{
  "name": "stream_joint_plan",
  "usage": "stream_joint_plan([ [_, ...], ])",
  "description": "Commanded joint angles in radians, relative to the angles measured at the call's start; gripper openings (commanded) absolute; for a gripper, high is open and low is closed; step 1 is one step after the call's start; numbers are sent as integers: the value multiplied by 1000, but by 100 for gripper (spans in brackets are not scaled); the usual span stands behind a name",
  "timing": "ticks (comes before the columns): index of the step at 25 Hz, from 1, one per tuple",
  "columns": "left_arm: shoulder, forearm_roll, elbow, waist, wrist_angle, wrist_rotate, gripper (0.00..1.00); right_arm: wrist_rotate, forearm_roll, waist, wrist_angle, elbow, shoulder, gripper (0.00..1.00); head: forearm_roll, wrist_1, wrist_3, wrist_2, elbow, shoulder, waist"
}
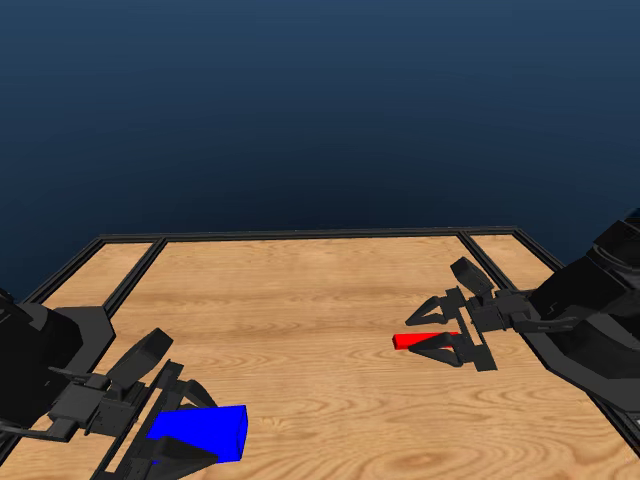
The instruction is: Insert peg into socket
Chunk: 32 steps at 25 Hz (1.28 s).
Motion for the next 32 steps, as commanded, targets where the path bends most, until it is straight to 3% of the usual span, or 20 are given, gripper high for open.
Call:
stream_joint_plan([
  [1, -75, 21, -61, 112, 60, 83, 0, 64, 39, 47, -115, 64, 81, 100, -10, -16, -8, -18, -19, -1, -47],
  [2, -90, 24, -57, 130, 78, 99, 0, 73, 55, 61, -142, 79, 96, 98, -13, -17, -5, -24, -19, -2, -56],
  [3, -107, 32, -63, 141, 90, 108, 0, 59, 74, 76, -161, 77, 112, 0, -15, -16, 0, -28, -19, -3, -62],
  [6, -139, 47, -58, 173, 127, 123, 0, -12, 144, 141, -178, 71, 104, 0, -17, -15, 19, -35, -17, -9, -71],
  [8, -170, 56, -60, 196, 134, 141, 0, -111, 200, 178, -92, 35, 5, 0, -18, -15, 27, -36, -14, -17, -72],
  [9, -179, 55, -66, 205, 129, 147, 0, -126, 211, 194, -119, 30, -9, 0, -17, -17, 30, -37, -11, -22, -70],
  [12, -217, 54, -76, 229, 145, 193, 0, -243, 278, 222, 17, -48, -122, 0, -14, -19, 29, -33, -3, -38, -59],
  [13, -228, 51, -79, 236, 150, 207, 0, -287, 284, 197, 52, -57, -156, 0, -14, -19, 29, -32, -2, -41, -56],
  [15, -262, 45, -93, 247, 176, 244, 0, -364, 263, 210, 136, -141, -244, 0, -10, -17, 28, -27, 5, -50, -43],
  [18, -311, 33, -98, 265, 231, 286, 0, -432, 259, 171, 263, -232, -292, 0, -5, -11, 31, -22, 16, -64, -23],
  [19, -310, 39, -97, 244, 241, 298, 0, -453, 253, 164, 298, -247, -310, 0, -4, -9, 32, -20, 18, -67, -19],
  [21, -347, 31, -110, 244, 287, 322, 0, -475, 234, 162, 371, -324, -304, 0, 1, -5, 38, -13, 26, -75, -4],
  [27, -355, 32, -134, 230, 317, 347, 0, -480, 167, 153, 511, -508, -240, 0, 10, -2, 38, -7, 41, -91, 32],
  [32, -349, 44, -159, 234, 348, 363, 0, -456, 115, 155, 576, -602, -166, 0, 13, 3, 30, -7, 48, -96, 52],
])
